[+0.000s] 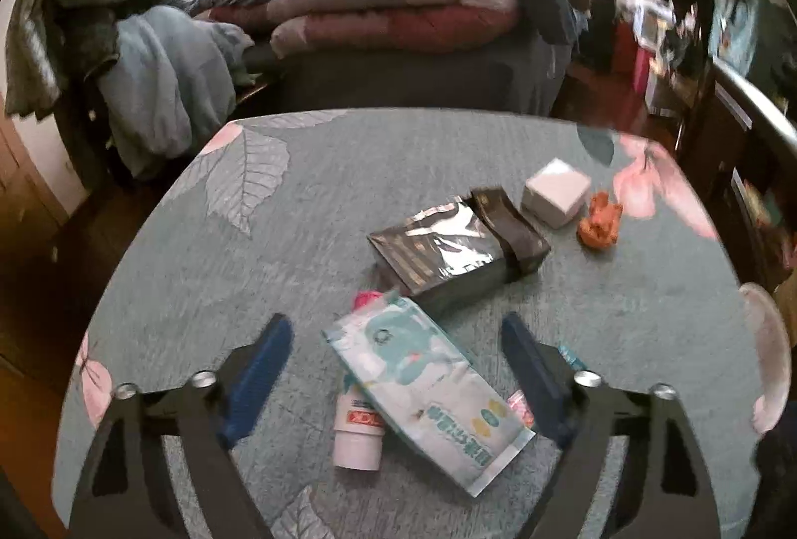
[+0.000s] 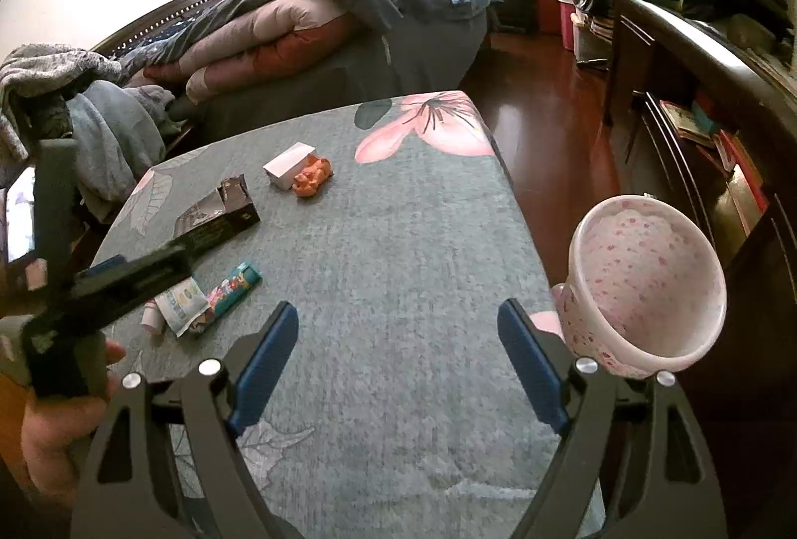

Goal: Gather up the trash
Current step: 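Grasp the white wet-wipe packet with the left gripper while the right gripper approaches the candy tube, then close the right gripper on the colourful candy tube and lift it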

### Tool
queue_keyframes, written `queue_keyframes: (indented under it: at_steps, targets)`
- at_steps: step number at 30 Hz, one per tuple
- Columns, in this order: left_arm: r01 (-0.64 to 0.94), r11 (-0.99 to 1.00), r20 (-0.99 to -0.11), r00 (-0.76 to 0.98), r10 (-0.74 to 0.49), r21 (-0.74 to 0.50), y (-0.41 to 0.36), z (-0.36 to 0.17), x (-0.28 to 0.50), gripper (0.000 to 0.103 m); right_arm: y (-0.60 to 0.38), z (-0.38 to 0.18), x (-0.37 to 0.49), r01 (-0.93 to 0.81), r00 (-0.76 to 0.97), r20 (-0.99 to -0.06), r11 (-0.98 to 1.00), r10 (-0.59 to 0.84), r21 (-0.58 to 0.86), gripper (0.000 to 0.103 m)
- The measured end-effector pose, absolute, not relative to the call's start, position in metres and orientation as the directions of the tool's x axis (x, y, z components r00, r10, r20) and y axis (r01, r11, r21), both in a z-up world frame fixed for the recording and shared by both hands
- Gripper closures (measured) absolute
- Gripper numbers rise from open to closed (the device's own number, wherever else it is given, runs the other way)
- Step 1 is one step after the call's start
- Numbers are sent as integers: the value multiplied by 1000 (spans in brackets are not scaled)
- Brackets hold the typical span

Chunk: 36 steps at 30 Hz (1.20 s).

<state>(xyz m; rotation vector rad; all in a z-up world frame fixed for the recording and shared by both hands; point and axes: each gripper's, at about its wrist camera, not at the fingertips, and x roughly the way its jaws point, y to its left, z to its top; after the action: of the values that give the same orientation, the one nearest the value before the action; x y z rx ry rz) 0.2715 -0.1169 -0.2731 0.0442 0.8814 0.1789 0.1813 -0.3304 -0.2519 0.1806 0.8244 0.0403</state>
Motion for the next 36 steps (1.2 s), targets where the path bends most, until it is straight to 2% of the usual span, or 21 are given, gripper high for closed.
queue_keyframes:
  at_steps: [2, 4, 7, 10, 14, 16, 20, 24, 28, 36]
  targets:
    - [-133, 983, -770, 611, 183, 128, -121, -279, 273, 22, -332, -250, 180, 39, 681, -725, 984, 103, 176, 20]
    - [-133, 984, -778, 604, 175, 118, -120, -283, 273, 40, -332, -248, 179, 39, 684, -722, 983, 104, 179, 20]
    - [-125, 990, -779, 613, 130, 67, -114, -282, 271, 45, -327, -248, 178, 28, 681, -724, 984, 110, 176, 20]
    - [-102, 995, -761, 646, 58, -10, -105, -273, 264, 46, -316, -250, 180, 2, 673, -729, 985, 126, 172, 20]
    - [-19, 983, -702, 703, -116, -182, -82, -254, 245, 46, -294, -254, 184, -41, 659, -736, 985, 154, 170, 20]
    - [-6, 978, -682, 717, -142, -210, -72, -247, 238, 46, -284, -256, 187, -63, 648, -743, 984, 169, 168, 20]
    - [-7, 972, -658, 738, -153, -234, -49, -238, 224, 46, -259, -264, 195, -110, 631, -750, 979, 200, 169, 20]
    - [-52, 976, -658, 745, -104, -213, -26, -235, 216, 46, -230, -275, 211, -156, 607, -765, 977, 213, 148, 20]
    - [-84, 974, -657, 750, -78, -212, -7, -233, 210, 46, -205, -285, 228, -184, 580, -784, 974, 218, 135, 12]
    - [-105, 967, -651, 755, -76, -234, 12, -230, 206, 46, -170, -299, 240, -197, 547, -809, 972, 216, 126, 12]
